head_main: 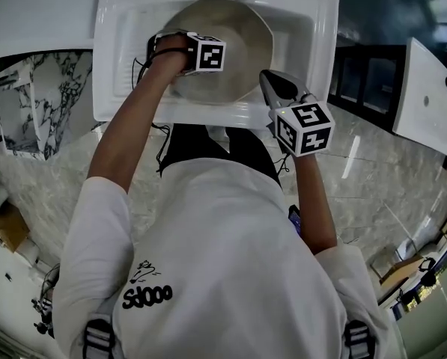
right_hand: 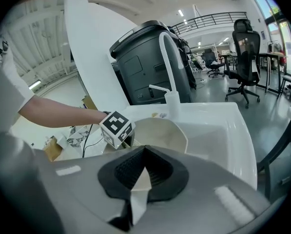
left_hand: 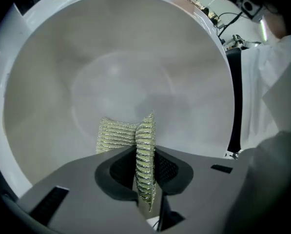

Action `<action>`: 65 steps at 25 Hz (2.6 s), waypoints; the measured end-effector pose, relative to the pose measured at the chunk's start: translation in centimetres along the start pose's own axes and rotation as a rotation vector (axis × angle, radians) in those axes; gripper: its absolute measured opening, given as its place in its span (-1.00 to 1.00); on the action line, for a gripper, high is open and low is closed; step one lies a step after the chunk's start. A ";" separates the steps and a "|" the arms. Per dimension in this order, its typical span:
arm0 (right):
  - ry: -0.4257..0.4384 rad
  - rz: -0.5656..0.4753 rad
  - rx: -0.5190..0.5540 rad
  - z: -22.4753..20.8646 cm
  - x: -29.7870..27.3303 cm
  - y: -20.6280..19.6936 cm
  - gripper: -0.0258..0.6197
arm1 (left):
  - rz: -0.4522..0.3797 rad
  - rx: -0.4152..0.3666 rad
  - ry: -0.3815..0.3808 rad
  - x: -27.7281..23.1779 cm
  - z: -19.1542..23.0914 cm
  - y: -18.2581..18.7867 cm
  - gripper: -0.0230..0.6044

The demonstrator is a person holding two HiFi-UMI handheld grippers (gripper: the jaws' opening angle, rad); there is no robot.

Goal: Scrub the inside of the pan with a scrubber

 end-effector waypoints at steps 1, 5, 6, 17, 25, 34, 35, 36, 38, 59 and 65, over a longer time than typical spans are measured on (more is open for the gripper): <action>0.007 0.000 0.006 0.0 -0.1 0.0 -0.89 | 0.015 -0.003 -0.024 -0.1 -0.6 -0.2 -0.71; 0.027 -0.004 0.019 0.1 -0.3 0.3 -0.89 | 0.013 0.010 -0.082 -0.4 -1.9 -0.1 -0.72; 0.031 -0.005 0.022 0.1 -0.2 0.3 -0.89 | 0.010 0.008 -0.104 -0.3 -2.3 0.1 -0.72; 0.051 -0.006 0.012 -0.2 -0.2 0.0 -0.89 | -0.064 -0.082 -0.439 2.6 -8.1 0.6 -0.72; 0.060 0.000 0.000 -0.4 -0.8 0.0 -0.89 | -0.013 -0.101 -0.394 3.3 -7.8 -0.8 -0.72; 0.051 0.010 -0.007 -1.2 -0.9 -0.2 -0.89 | 0.115 -0.098 -0.203 2.2 -4.1 -3.7 -0.72; 0.049 0.012 -0.007 -1.3 -0.9 -0.2 -0.89 | 0.134 -0.106 -0.184 2.0 -3.8 -3.9 -0.72; 0.046 0.012 -0.009 -1.3 -0.8 -0.3 -0.89 | 0.149 -0.117 -0.166 1.9 -3.5 -4.0 -0.72; 0.039 0.011 -0.015 -1.4 -0.7 -0.3 -0.89 | 0.167 -0.147 -0.133 1.6 -3.1 -4.2 -0.72; 0.019 0.006 -0.043 -2.2 -0.2 -0.4 -0.89 | 0.202 -0.248 0.376 2.5 6.8 -2.6 -0.72; 0.006 0.015 -0.045 -2.9 0.2 -1.0 -0.89 | 0.181 -0.218 0.468 2.5 8.3 -0.6 -0.72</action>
Point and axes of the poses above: the fingertips, and each gripper's own axes: x backward along the fingers, z to its left, y out of its top, the point moved 3 cm from there along x, backward along the fingers
